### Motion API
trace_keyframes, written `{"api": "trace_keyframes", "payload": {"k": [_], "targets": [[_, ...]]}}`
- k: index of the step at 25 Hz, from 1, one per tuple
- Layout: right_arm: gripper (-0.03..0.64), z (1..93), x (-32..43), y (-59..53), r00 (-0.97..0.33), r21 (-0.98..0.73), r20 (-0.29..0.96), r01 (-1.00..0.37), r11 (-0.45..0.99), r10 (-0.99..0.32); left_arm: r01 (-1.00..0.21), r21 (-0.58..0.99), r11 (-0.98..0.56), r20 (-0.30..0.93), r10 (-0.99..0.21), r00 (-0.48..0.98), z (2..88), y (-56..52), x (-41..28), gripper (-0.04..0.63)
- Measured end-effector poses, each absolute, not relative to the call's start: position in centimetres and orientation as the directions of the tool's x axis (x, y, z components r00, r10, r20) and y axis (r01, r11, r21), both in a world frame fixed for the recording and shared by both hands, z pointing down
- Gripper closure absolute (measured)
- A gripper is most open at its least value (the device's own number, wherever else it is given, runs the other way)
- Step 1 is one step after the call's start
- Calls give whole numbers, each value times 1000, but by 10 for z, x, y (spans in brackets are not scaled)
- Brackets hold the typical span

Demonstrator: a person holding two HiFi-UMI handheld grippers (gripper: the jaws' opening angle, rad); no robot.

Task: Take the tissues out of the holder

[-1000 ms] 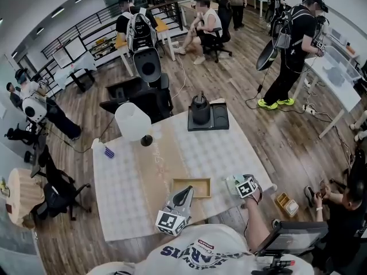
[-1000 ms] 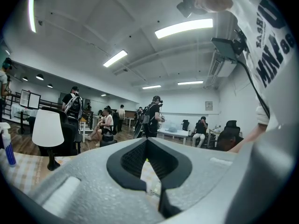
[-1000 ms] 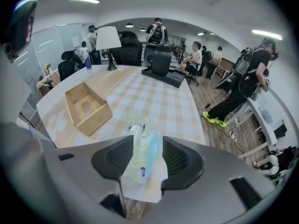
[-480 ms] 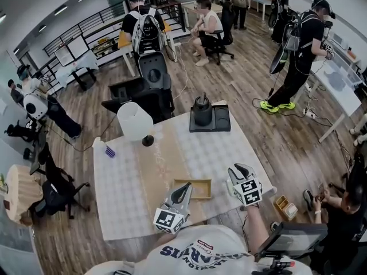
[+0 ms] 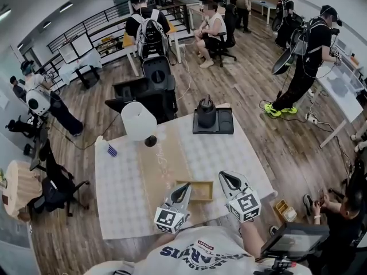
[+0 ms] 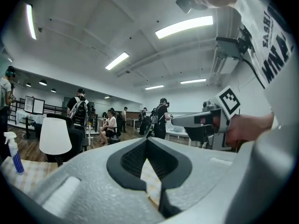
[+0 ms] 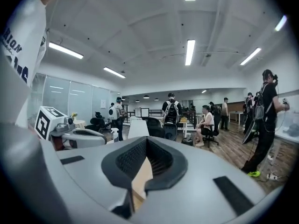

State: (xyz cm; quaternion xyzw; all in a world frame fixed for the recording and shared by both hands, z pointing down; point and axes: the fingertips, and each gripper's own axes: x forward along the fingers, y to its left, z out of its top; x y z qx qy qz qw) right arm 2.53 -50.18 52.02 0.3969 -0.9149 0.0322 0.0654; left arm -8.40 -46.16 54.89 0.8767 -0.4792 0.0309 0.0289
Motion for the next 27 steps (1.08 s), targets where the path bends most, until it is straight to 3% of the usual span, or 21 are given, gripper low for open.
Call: {"api": "trace_keyframes", "payload": {"k": [27], "targets": [[609,529,17,-494,-668,39,158,-731,681,-727,-819,23,-574,3,-819,574,536,-460,-79,597]]}}
